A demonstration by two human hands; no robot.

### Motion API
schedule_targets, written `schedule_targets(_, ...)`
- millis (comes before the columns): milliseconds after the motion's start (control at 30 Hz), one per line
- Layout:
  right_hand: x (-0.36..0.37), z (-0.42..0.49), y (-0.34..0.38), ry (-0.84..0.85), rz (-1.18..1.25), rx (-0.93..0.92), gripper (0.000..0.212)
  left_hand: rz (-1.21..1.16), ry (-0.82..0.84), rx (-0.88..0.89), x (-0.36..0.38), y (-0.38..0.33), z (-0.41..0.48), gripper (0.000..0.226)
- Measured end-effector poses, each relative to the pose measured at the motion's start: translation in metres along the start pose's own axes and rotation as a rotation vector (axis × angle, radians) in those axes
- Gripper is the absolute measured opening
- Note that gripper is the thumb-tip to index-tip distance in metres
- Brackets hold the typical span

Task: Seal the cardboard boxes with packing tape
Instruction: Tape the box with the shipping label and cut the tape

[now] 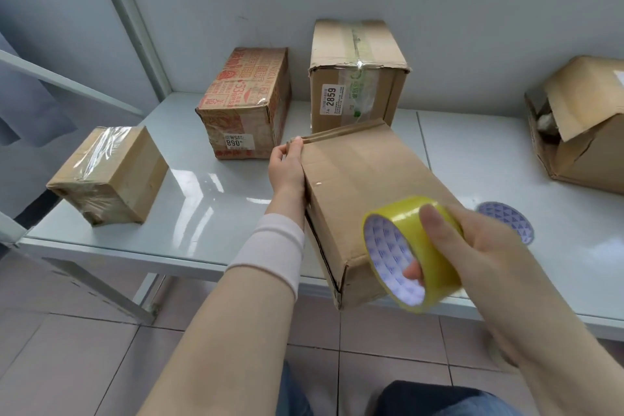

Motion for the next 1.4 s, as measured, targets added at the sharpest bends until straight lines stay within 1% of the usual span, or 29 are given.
schedule_targets(67,0.000,-0.022,-0.014,0.057,0.028,0.088,0.049,0.006,0.000,0.004,0.000,0.000,0.001,0.020)
schedule_targets(167,0.012,-0.040,-0.045,0.098,-0.030,0.168,0.046,0.003,0.008,0.003,0.000,-0.001,0.000,0.019)
schedule_targets(233,0.021,-0.041,-0.065,0.069,-0.059,0.221,0.047,0.016,0.009,0.005,0.000,0.000,0.001,0.018)
schedule_targets(333,0.033,-0.036,-0.077,0.031,-0.069,0.222,0.041,0.031,0.038,0.016,0.002,-0.002,0.002,0.020)
schedule_targets(367,0.035,-0.035,-0.079,0.015,-0.060,0.224,0.040,0.074,0.064,0.031,0.003,-0.002,0.000,0.028)
schedule_targets(433,0.037,-0.036,-0.081,-0.005,-0.047,0.218,0.038,0.256,0.124,0.116,-0.003,-0.003,-0.011,0.056)
schedule_targets(467,0.037,-0.036,-0.081,-0.014,-0.044,0.216,0.037,0.344,0.197,0.212,-0.009,-0.006,-0.025,0.063)
schedule_targets(500,0.037,-0.037,-0.082,-0.018,-0.043,0.219,0.036,0.428,0.309,0.348,-0.015,-0.009,-0.044,0.068)
schedule_targets(533,0.037,-0.037,-0.082,-0.016,-0.045,0.219,0.034,0.514,0.480,0.512,-0.020,-0.011,-0.071,0.074)
schedule_targets(600,0.036,-0.036,-0.083,-0.005,-0.051,0.206,0.030,0.740,0.901,0.842,-0.029,-0.005,-0.124,0.094)
schedule_targets(633,0.036,-0.036,-0.082,0.001,-0.052,0.199,0.030,0.838,1.040,0.974,-0.038,0.005,-0.135,0.103)
schedule_targets(667,0.035,-0.036,-0.082,0.003,-0.044,0.197,0.031,0.909,1.117,1.068,-0.044,0.011,-0.140,0.112)
schedule_targets(700,0.035,-0.036,-0.081,0.004,-0.025,0.202,0.033,0.943,1.158,1.130,-0.045,0.015,-0.138,0.119)
schedule_targets(800,0.034,-0.036,-0.075,0.006,0.036,0.216,0.033,0.995,1.143,1.313,-0.035,0.018,-0.132,0.131)
schedule_targets(833,0.034,-0.035,-0.073,0.008,0.043,0.216,0.033,0.995,1.139,1.358,-0.033,0.021,-0.133,0.132)
schedule_targets(900,0.032,-0.033,-0.072,0.007,0.045,0.222,0.031,0.987,1.132,1.421,-0.029,0.026,-0.133,0.127)
schedule_targets(1000,0.031,-0.033,-0.074,0.019,0.030,0.235,0.032,0.980,1.131,1.452,-0.029,0.030,-0.138,0.118)
schedule_targets(1067,0.032,-0.033,-0.076,0.029,0.035,0.247,0.032,0.978,1.108,1.488,-0.030,0.032,-0.139,0.116)
schedule_targets(1200,0.029,-0.031,-0.077,0.010,0.047,0.250,0.035,0.982,1.086,1.521,-0.027,0.036,-0.142,0.135)
schedule_targets(1233,0.029,-0.031,-0.077,0.010,0.043,0.247,0.036,0.975,1.084,1.529,-0.027,0.035,-0.143,0.136)
schedule_targets(1400,0.026,-0.028,-0.079,0.009,0.040,0.240,0.035,0.902,1.089,1.543,-0.027,0.031,-0.145,0.118)
Point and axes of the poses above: each hand's wrist, its own z-axis towards the middle knuckle, its own x-axis out of the palm, y = z × x, the point moved 7 cm from there along z, towards the middle knuckle, and after that the axes turned 13 degrees about -z, right-handed, at the moved point
